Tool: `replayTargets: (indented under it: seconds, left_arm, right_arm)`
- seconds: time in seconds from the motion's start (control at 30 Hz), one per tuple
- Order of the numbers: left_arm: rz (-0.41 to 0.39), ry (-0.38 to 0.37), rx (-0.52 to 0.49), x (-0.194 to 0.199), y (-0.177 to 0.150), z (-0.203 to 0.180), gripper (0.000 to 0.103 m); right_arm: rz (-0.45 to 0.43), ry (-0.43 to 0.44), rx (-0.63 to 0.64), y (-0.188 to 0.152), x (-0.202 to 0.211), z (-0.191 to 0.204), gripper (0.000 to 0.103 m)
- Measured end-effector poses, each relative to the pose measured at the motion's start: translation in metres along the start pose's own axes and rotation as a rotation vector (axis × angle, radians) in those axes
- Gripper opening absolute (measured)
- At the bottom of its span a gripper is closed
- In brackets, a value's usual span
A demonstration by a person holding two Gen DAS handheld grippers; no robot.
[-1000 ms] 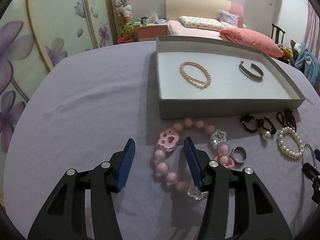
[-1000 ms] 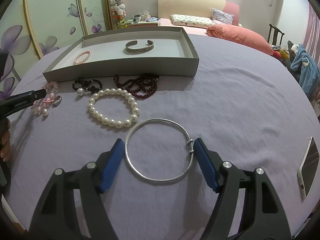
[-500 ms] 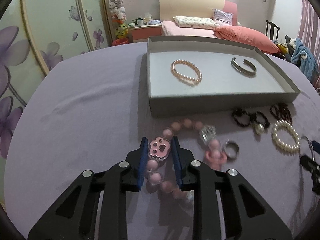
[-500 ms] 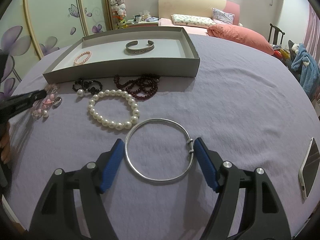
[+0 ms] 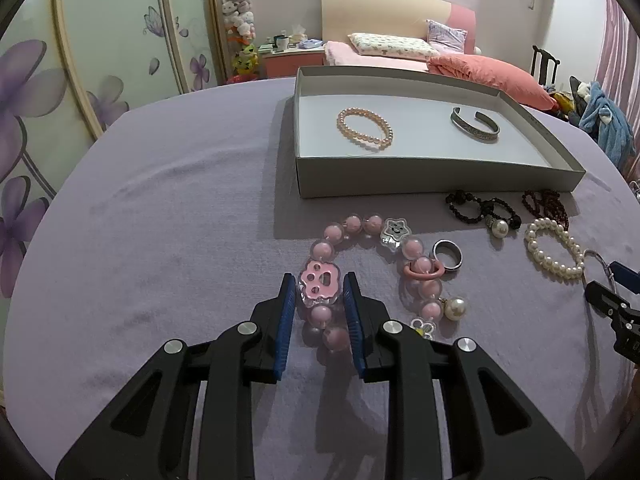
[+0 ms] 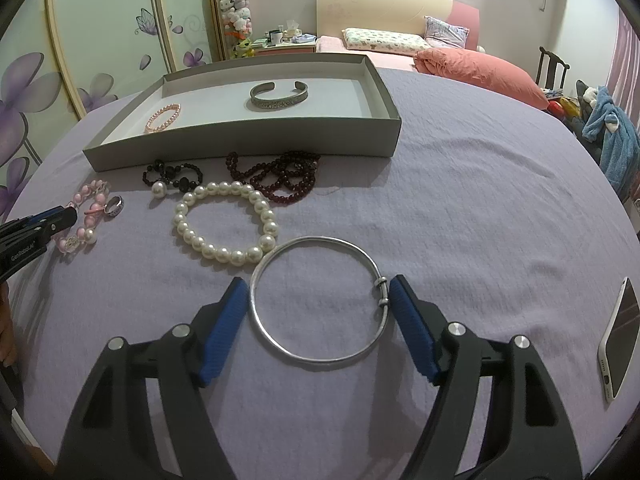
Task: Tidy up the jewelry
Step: 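Lift the pink beaded bracelet with the left tool while the right tool lifts the bangle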
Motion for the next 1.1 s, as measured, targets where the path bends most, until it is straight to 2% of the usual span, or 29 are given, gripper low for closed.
replayTargets:
  seconds: [0.47,0.5,0.53,0.7,0.93,1.1]
  left_arm:
    - [-0.001,0.007,-0.006,-0.002,0.001,-0.002,0.027]
    - [-0.002,0.008,-0.006,-0.002,0.000,-0.002,0.027]
    - [-0.002,0.006,-0.004,-0.002,0.001,-0.002,0.025]
    - [-0.003,-0.006,0.004,0.002,-0.004,0.002,0.024]
    - [0.003,-0.034,0.054,0.008,-0.012,0.012,0.024]
    - [-0.026,-0.059,0.100,0.018,-0.013,0.018,0.024]
  right_arm:
    - [0.005,0.003,0.002,0.000,-0.002,0.001,0.077]
    - [0.004,-0.001,0.004,0.000,-0.001,0.001,0.076]
    - [-0.001,-0.003,0.006,0.000,0.000,0.002,0.070]
    - [-0.007,0.007,-0.003,-0.003,0.000,-0.001,0.069]
    - [-0.056,0.041,-0.053,-0.004,0.010,-0.006,0.069]
    - [-0.111,0.072,-0.066,-0.001,0.023,-0.002,0.069]
Point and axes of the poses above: each gripper's, at about its wrist camera, not at the fingertips, and x roughly against the way its jaws point, z to its left, y to its top, the point moved 4 cm from there along -x, roughly the way its jaws point, and after that the axes turned 14 degrees about y, right-handed, at the moved point
